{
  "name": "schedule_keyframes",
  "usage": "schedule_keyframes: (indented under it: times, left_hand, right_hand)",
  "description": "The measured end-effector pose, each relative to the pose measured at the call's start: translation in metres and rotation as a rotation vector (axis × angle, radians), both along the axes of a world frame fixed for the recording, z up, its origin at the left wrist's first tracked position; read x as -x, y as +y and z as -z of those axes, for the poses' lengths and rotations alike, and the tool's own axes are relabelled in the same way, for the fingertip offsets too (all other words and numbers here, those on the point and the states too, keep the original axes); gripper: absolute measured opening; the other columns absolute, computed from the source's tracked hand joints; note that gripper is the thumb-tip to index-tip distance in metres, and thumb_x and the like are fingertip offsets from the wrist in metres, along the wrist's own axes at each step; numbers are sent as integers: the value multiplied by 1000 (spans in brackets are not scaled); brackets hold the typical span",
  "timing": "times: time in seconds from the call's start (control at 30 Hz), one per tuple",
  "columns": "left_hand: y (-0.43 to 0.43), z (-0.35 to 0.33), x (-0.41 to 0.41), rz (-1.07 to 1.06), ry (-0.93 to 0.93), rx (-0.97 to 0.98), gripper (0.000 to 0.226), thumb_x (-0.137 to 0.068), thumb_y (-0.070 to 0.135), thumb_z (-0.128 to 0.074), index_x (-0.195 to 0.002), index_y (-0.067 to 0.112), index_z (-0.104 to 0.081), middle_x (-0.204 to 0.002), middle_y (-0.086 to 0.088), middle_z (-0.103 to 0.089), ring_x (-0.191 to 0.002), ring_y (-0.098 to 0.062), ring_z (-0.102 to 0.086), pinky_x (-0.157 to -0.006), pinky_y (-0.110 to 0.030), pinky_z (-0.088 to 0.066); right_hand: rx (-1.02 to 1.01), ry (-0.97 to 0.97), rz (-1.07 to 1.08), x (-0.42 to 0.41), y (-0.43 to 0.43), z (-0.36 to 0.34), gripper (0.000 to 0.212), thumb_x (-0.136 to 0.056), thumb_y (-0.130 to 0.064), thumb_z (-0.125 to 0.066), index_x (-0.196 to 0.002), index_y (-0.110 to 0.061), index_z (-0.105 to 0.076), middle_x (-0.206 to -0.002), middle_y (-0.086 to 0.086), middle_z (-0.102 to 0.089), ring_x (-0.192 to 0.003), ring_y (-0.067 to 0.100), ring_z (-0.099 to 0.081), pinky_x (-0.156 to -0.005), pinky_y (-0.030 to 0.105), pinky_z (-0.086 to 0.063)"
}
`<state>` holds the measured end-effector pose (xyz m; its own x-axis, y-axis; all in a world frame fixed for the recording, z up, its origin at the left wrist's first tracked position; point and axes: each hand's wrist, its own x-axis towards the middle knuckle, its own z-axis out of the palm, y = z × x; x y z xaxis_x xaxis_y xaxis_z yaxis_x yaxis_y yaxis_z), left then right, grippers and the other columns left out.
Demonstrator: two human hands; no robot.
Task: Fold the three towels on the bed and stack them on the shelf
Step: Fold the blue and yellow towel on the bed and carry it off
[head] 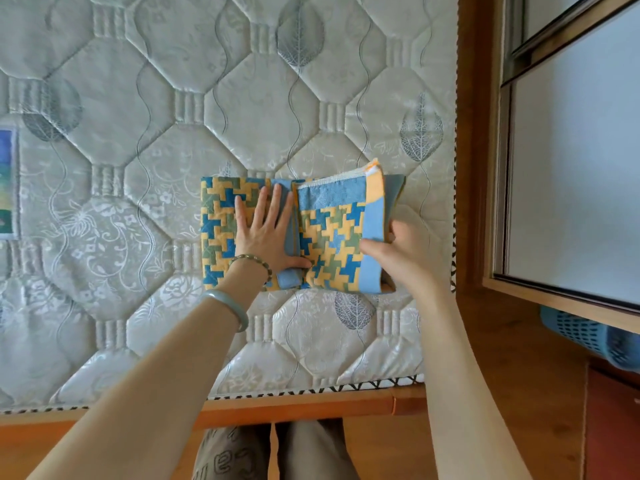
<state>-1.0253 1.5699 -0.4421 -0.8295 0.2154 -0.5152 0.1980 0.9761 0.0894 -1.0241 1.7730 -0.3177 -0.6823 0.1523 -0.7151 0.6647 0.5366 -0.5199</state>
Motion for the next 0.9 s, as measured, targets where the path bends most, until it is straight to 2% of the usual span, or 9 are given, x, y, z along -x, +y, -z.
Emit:
schedule_keyframes:
  times: [0.1, 0.17, 0.27, 0.37, 0.47, 0.57, 0.73, 0.8, 0.9]
  left_hand:
    - [-20, -13, -1, -45, 57, -206, 105, -73, 75, -43, -151, 16, -5, -160, -6, 1, -148, -25, 1, -116, -54, 0]
    - [-44, -30, -5, -201, 118, -428, 75, -90, 49, -51, -149, 13, -22, -159, -7, -14, -146, -24, -15, -117, -44, -15]
    - [-79, -60, -14, -754, -15, -838, 36, -99, 28, -44, -130, 11, -51, -128, -2, -54, -118, -22, -53, -98, -37, -45]
    - [-98, -79, -15, -1199, -186, -1188, 34, -101, 31, -36, -110, 9, -61, -96, -3, -67, -85, -19, -67, -71, -25, -55]
    - [-109, -69, -8, -1132, -217, -1093, 34, -96, 39, -48, -113, 12, -59, -102, -4, -67, -88, -18, -67, -72, -26, -56]
    - [-113, -48, 2, -1031, -239, -897, 60, -74, 53, -66, -124, 22, -51, -108, -1, -65, -93, -19, -67, -76, -37, -56]
    - [-104, -18, 22, -1000, 20, -661, 27, -91, 30, -56, -112, 15, -53, -101, -3, -62, -86, -25, -62, -71, -35, -51]
    - [-100, -10, 21, -986, 82, -664, 22, -93, 26, -52, -109, 11, -51, -99, -6, -61, -85, -28, -60, -72, -38, -50]
    - [-94, 5, 11, -868, 236, -616, 20, -95, 16, -47, -106, 0, -48, -100, -17, -57, -94, -33, -51, -78, -35, -39]
  right_hand:
    - [83, 104, -21, 0, -46, -16, 24, -58, -30, -60, -70, -10, -54, -62, -4, -54, -54, 10, -50, -53, 23, -39]
    - [100, 155, -50, -1, -76, -16, 19, -62, -30, -60, -66, -14, -51, -74, 1, -56, -59, 13, -51, -55, 23, -37]
    - [50, 237, -110, -9, -127, -2, 18, -69, -30, -60, -72, -17, -49, -94, 7, -56, -75, 22, -54, -62, 28, -40]
    - [-78, 290, -188, -21, -182, 24, 22, -76, -24, -64, -88, -10, -50, -110, 8, -46, -89, 29, -51, -68, 35, -41]
    - [-143, 268, -212, -32, -219, 54, 28, -81, -16, -62, -106, -5, -54, -122, 12, -46, -106, 33, -49, -74, 38, -43]
    - [-146, 326, -145, -35, -236, 75, 28, -81, -9, -58, -108, -3, -57, -119, 15, -52, -107, 35, -51, -84, 45, -49]
    - [-266, 594, -330, -51, -223, 89, 33, -89, -29, -43, -98, -10, -68, -129, 16, -58, -110, 33, -54, -96, 47, -40]
    - [-410, 684, -409, -62, -208, 101, 42, -93, -38, -38, -118, -19, -66, -141, 14, -51, -129, 32, -45, -109, 51, -28]
    - [-523, 603, -548, -82, -187, 124, 53, -96, -49, -31, -142, -27, -44, -154, 16, -30, -143, 34, -24, -116, 56, -13]
